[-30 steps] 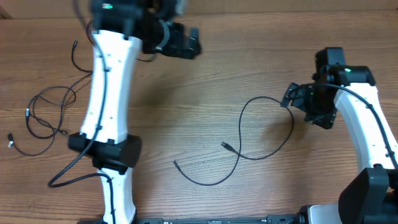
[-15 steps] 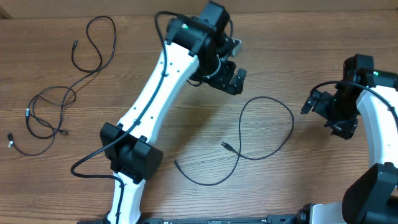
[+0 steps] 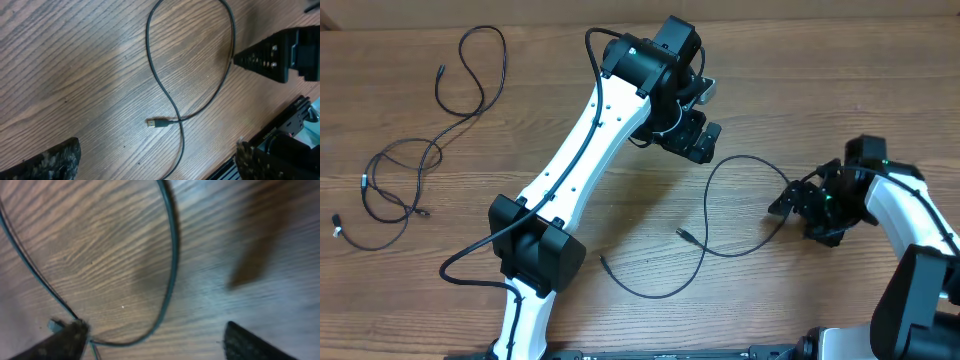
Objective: Untangle cables
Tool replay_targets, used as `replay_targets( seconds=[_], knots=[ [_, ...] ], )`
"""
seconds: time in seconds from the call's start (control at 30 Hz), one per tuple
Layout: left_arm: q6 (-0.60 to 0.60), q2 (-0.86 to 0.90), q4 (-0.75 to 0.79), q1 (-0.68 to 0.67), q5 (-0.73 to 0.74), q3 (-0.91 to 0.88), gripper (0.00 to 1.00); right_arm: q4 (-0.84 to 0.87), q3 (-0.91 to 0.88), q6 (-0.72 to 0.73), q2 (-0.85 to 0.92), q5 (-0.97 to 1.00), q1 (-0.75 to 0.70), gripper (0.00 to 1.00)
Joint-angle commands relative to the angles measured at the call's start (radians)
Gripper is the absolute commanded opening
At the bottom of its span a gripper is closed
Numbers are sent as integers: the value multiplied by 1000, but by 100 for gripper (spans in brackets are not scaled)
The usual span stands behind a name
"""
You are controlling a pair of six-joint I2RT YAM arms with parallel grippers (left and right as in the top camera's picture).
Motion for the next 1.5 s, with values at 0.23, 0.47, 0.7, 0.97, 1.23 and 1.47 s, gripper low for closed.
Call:
replay_targets(
  seconds=[0.23,0.47,0.7,0.97,1.23,1.47],
  knots=[
    [26,-5,-5,3,-59,-8,98,256,-175,-9,7,-219,2,66],
    [26,-5,-5,5,-65,-8,98,458,-285,-9,7,-384,16,66],
    [26,-5,-5,5,-65,-8,98,674,-339,-5,7,-591,99,57],
    [26,-5,-5,5,-65,-8,98,787,-339,97,7,-607,243,15],
    [21,-5,-5,6,39,-8,99,841,-337,89,6,-713,349,4],
    [-79,-5,18,9,251,-8,99,914,-337,85,6,-819,352,4]
  ],
)
